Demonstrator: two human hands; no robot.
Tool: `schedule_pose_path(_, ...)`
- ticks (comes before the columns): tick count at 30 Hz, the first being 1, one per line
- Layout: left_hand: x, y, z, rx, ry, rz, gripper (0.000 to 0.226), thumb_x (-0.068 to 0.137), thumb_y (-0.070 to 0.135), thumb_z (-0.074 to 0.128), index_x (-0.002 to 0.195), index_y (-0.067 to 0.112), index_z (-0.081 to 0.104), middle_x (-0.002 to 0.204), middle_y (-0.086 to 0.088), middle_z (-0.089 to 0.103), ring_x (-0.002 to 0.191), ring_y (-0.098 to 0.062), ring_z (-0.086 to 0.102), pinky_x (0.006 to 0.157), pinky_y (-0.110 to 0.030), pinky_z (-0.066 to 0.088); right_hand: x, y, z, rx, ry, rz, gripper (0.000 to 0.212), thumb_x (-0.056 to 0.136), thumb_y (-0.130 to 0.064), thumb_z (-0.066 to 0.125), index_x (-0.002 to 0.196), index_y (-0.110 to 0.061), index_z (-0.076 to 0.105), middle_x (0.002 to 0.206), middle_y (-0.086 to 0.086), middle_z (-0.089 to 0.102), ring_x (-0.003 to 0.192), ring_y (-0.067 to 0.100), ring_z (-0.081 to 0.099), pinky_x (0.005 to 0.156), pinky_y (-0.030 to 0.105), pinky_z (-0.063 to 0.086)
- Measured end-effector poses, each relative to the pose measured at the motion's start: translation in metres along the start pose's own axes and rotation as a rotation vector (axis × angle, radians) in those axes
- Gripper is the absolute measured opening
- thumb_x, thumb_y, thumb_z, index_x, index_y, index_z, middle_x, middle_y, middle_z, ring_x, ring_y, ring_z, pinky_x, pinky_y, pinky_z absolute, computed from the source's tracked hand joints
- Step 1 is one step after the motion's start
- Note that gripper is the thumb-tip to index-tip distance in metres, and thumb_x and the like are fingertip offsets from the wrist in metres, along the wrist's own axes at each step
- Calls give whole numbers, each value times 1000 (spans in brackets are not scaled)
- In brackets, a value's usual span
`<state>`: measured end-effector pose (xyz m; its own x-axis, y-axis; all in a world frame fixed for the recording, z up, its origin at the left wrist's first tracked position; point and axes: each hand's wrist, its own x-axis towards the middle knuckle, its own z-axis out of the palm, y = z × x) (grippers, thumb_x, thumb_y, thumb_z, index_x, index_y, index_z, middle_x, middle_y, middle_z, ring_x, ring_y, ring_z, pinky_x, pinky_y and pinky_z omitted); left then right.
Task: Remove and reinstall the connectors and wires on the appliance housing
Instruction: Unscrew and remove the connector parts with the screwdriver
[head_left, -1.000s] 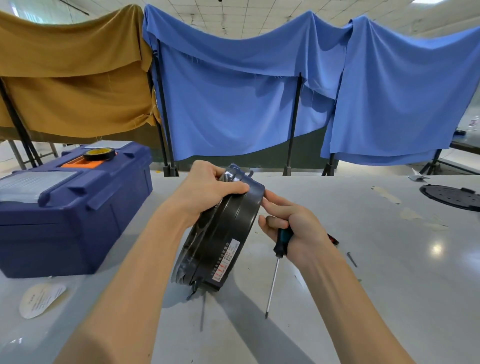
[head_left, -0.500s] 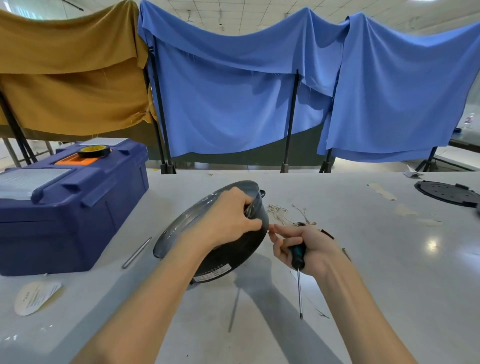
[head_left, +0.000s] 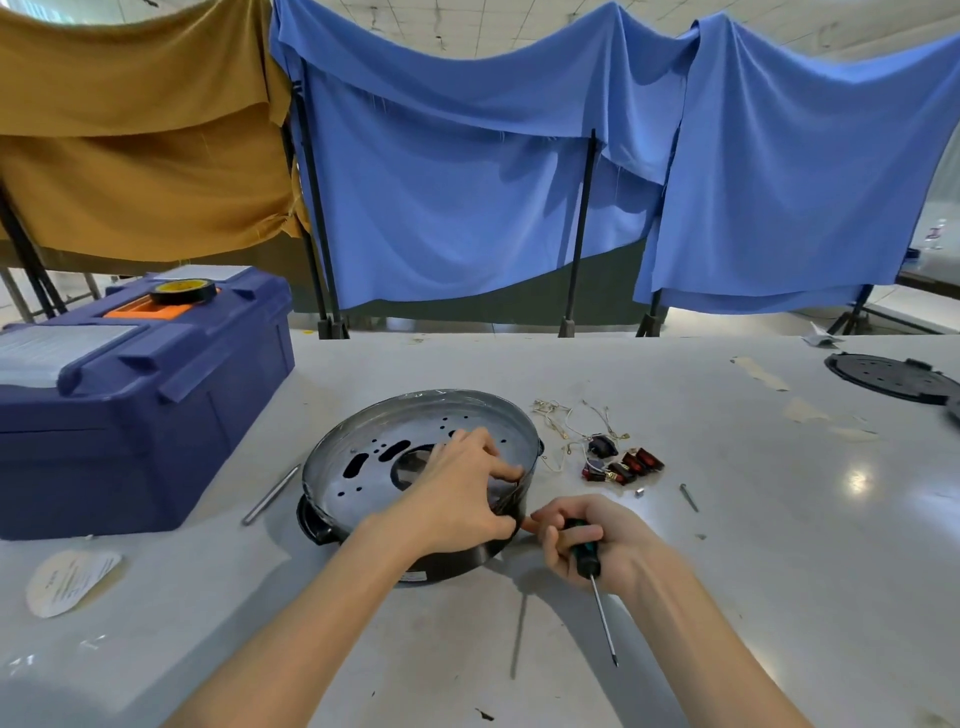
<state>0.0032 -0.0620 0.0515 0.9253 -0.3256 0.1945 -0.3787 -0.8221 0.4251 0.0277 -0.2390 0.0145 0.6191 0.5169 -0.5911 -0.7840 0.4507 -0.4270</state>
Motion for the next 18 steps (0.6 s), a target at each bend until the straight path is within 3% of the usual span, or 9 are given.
schedule_pose_path(1,0,-2,2,15,-5,6,47,76,28,71,122,21,62,118,6,51,117,-15,40,100,-29,29,0,2,0,-1,5,-1,15,75,8,48,89,4,50,43,6,41,18,7,28,35,26,50)
schedule_pose_path(3,0,-4,4,25,-8,36,52,76,28,71,126,21,60,138,9,49,134,-9,30,104,-22,12,-1,3,1,4,6,3,12,78,8,47,87,1,49,42,6,41,19,8,28,37,26,51)
schedule_pose_path(7,-3,-7,11,9,15,73,49,76,25,72,124,20,63,137,8,53,139,-4,26,93,-11,7,-7,7,9,43,-31,13,24,90,4,40,68,-1,49,43,6,38,21,9,29,40,29,54)
schedule_pose_path(11,-6,-11,17,-10,29,76,52,76,22,72,127,25,61,129,23,44,117,14,17,93,-9,5,-14,10,18,71,-34,-3,26,86,7,41,63,-1,50,43,5,35,21,10,27,40,29,54)
schedule_pose_path(13,-6,-11,16,-38,6,56,44,74,21,72,117,27,65,128,17,56,132,2,27,103,-17,11,-18,11,20,114,-51,13,19,81,10,46,66,-1,51,48,-1,28,21,11,27,40,30,54)
schedule_pose_path(14,-5,-11,16,-49,-6,59,36,71,21,71,107,25,68,116,14,62,129,-5,40,106,-23,19,-21,11,20,142,-58,20,18,79,10,48,65,-1,51,54,-6,22,21,12,27,40,31,54)
schedule_pose_path(15,-5,-11,16,-62,-12,59,30,68,20,70,99,20,68,98,11,62,113,-11,52,105,-27,28,-24,10,20,169,-62,20,19,79,10,48,64,-1,52,60,-9,16,21,12,27,40,31,54)
schedule_pose_path(16,-4,-11,16,-80,-12,55,30,66,20,69,96,15,67,86,8,55,91,-15,51,100,-27,35,-26,11,20,187,-69,20,20,81,9,47,64,1,53,64,-10,14,21,13,27,40,32,54)
schedule_pose_path(18,-4,-13,18,-109,-17,38,36,66,17,69,101,12,68,87,11,44,83,-6,37,93,-20,36,-30,11,20,203,-88,24,22,82,7,45,62,4,55,61,-11,14,20,13,28,40,32,55)
